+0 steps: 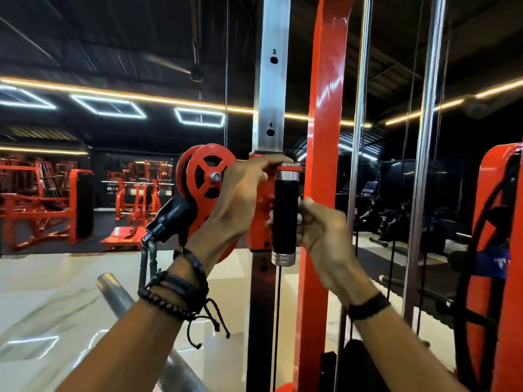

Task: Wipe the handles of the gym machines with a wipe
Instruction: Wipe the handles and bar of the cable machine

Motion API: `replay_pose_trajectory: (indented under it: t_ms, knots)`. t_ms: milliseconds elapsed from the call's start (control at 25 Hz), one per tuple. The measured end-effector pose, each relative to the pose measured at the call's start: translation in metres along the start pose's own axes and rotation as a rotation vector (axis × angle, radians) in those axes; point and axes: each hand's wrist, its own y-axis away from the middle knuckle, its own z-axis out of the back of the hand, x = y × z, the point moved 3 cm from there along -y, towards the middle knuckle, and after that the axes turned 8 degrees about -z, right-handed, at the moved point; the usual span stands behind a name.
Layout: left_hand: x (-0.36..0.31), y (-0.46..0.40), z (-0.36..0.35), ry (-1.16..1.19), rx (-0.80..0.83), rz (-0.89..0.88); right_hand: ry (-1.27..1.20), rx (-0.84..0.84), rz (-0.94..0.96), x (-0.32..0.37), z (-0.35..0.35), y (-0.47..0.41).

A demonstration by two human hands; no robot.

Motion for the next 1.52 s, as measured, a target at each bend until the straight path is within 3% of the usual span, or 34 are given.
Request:
replay_pose_trajectory:
  t_ms: [280,400,480,640,840,1040,1200,1360,1520]
  knots:
    - [-0.006,0.002,-0.003,0.01,-0.027,0.014,0.01,0.136,-0.093,-0.013,0.003,0.018]
    - [-0.007,0.003,-0.005,0.029,-0.031,0.036,0.111,0.154,-0.033,0.016,0.001,-0.005]
    - [-0.006,0.004,-0.006,0.053,-0.028,0.051,0.034,0.178,-0.047,0.036,-0.004,-0.019]
    - [-0.006,0.006,-0.007,0.044,-0.006,0.09,-0.075,0.329,-0.203,0.02,-0.008,-0.025]
    - [-0.012,0.004,-0.007,-0.047,-0.053,0.067,-0.172,0.399,-0.367,-0.027,-0.005,-0.007]
    - [-0.016,0.007,-0.011,-0.1,-0.051,0.098,-0.161,0.237,-0.268,-0.038,0.01,-0.009]
    - [-0.012,0.023,-0.024,-0.088,-0.038,0.146,0.023,0.04,0.02,-0.023,0.034,0.007]
    - [-0.025,0.048,-0.047,-0.375,-0.067,0.118,0.089,-0.101,0.159,-0.005,0.058,0.051]
    - [-0.072,0.071,-0.088,-0.28,-0.018,0.242,0.195,-0.324,0.232,0.017,0.087,0.111]
